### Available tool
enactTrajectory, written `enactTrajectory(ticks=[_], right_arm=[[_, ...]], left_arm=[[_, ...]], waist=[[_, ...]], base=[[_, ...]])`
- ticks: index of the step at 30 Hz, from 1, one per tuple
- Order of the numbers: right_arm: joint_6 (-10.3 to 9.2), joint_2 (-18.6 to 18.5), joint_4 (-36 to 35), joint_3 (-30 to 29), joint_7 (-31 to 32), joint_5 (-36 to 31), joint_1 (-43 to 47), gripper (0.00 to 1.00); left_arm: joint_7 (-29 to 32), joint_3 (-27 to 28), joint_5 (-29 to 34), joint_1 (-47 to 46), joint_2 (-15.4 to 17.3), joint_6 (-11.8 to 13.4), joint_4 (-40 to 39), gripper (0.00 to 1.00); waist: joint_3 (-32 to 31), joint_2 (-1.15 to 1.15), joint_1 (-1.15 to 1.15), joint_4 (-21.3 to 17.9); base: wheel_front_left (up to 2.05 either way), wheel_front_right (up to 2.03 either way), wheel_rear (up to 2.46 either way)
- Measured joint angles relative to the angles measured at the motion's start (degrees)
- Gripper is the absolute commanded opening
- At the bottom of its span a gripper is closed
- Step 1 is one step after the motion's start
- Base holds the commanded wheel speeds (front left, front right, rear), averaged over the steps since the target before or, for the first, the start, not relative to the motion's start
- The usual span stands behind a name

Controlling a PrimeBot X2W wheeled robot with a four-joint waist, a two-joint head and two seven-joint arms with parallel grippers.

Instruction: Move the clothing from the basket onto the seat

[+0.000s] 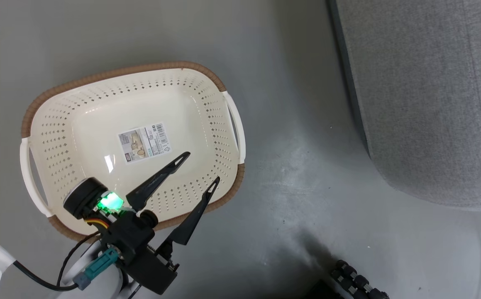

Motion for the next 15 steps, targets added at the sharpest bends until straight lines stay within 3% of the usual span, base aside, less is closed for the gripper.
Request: enactTrajectory(ticks=[5, 15], right_arm=[[0.00, 0.8, 2.5, 0.9, -1.4, -0.7, -3.5, 0.00], [-0.05, 5.1, 11.4, 1.4, -3.6, -1.2, -1.3, 0.00]], left_arm=[[0.0, 0.2, -0.3, -0.6, 0.0, 0.0, 0.1, 1.00], [0.0, 0.8, -1.7, -1.5, -0.4, 0.0, 0.7, 1.00]], waist=[[1.8, 0.00, 0.00, 1.6], [3.3, 0.00, 0.00, 3.5]], base=[[0.00, 0.00, 0.00], [0.00, 0.00, 0.00]])
